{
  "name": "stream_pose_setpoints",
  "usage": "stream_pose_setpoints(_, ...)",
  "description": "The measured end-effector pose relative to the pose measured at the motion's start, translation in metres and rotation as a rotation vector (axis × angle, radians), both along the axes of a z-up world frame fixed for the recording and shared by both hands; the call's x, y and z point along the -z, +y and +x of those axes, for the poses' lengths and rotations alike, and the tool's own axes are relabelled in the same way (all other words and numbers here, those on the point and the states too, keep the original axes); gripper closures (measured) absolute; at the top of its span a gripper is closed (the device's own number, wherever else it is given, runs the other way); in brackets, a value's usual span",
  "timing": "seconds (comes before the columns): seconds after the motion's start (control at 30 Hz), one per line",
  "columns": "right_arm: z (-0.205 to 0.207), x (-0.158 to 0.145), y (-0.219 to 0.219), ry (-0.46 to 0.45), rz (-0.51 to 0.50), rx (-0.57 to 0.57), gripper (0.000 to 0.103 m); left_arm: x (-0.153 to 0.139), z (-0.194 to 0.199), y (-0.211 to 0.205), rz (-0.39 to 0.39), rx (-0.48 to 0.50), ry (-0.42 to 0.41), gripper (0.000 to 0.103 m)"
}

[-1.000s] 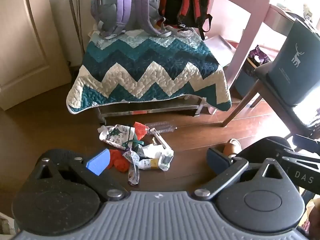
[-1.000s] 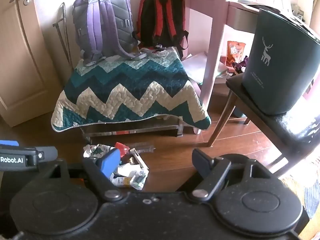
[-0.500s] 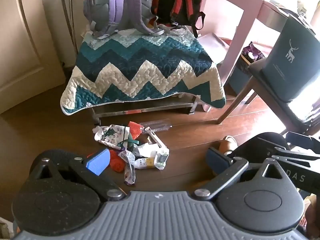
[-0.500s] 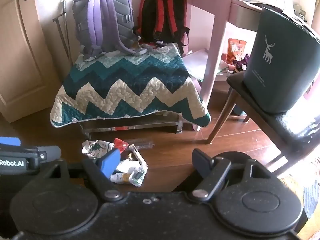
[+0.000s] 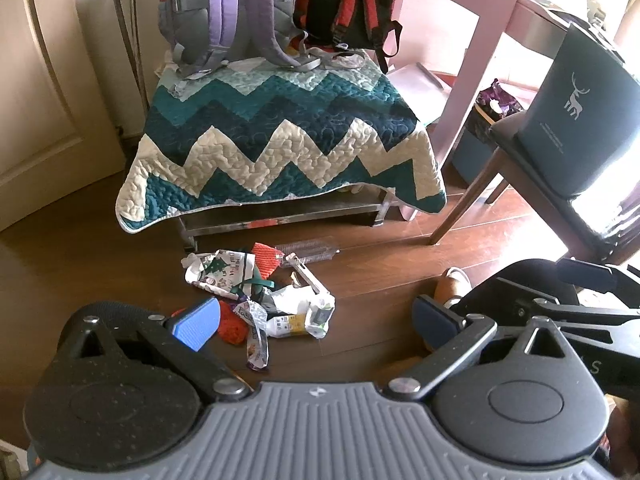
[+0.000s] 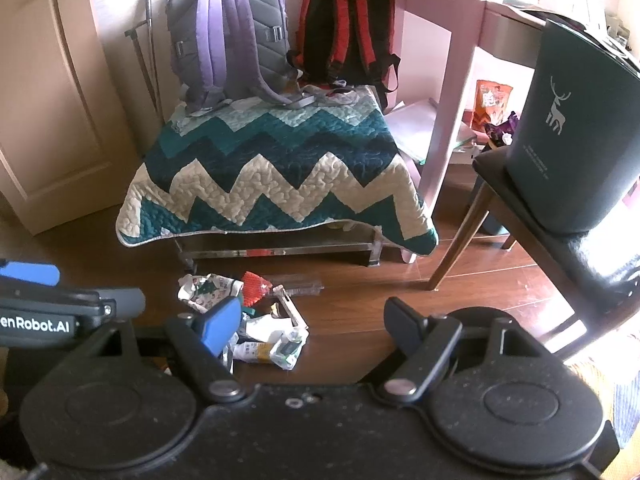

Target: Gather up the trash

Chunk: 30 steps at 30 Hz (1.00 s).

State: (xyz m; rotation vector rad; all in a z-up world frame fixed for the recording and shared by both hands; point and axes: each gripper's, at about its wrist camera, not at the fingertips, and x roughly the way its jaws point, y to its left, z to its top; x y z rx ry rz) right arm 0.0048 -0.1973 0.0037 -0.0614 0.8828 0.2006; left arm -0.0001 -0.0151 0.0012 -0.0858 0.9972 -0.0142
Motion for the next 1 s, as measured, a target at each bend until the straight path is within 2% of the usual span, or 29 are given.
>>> stream_pose_setpoints(1.0,0.0011,0.0011,0.0004,0.000,-0.002,0.002,0.024,0.0013,0.0017,-0.0014,0.003,0.001,0.001,0.000)
